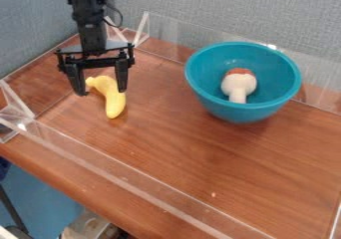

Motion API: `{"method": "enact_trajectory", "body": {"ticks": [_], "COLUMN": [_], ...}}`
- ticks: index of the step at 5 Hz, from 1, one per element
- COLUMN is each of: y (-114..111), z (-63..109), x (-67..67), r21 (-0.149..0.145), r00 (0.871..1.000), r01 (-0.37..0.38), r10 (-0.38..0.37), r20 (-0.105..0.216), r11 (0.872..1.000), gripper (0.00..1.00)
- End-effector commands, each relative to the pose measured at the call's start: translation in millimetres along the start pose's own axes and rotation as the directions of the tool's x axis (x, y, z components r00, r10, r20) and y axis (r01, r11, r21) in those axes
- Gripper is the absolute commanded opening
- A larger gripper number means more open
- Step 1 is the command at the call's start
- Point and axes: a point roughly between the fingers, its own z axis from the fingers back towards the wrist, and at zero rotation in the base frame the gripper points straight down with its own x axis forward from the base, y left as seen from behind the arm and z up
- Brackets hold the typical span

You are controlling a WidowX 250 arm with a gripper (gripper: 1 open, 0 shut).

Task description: Put the yellow object in the blue bowl

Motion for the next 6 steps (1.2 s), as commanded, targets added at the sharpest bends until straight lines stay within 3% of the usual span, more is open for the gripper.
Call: {"method": "enact_trajectory", "body": {"ticks": [1,2,4,6], "y": [-5.5,-10.9,-16.9,-28.3], "z": [15.9,15.6,16.0,16.4], "x": [13.5,16.6,20.5,41.1], "r21": [-0.014,-0.014,-0.013,-0.008], "r00": [0.995,0.990,0.954,0.946], "r01": [-0.064,-0.103,-0.271,-0.281], "r10": [0.065,0.103,0.271,0.278], "r20": [0.078,0.095,0.127,0.168], "r11": [0.998,0.995,0.962,0.960], "gripper": [1.00,1.00,1.00,1.00]}}
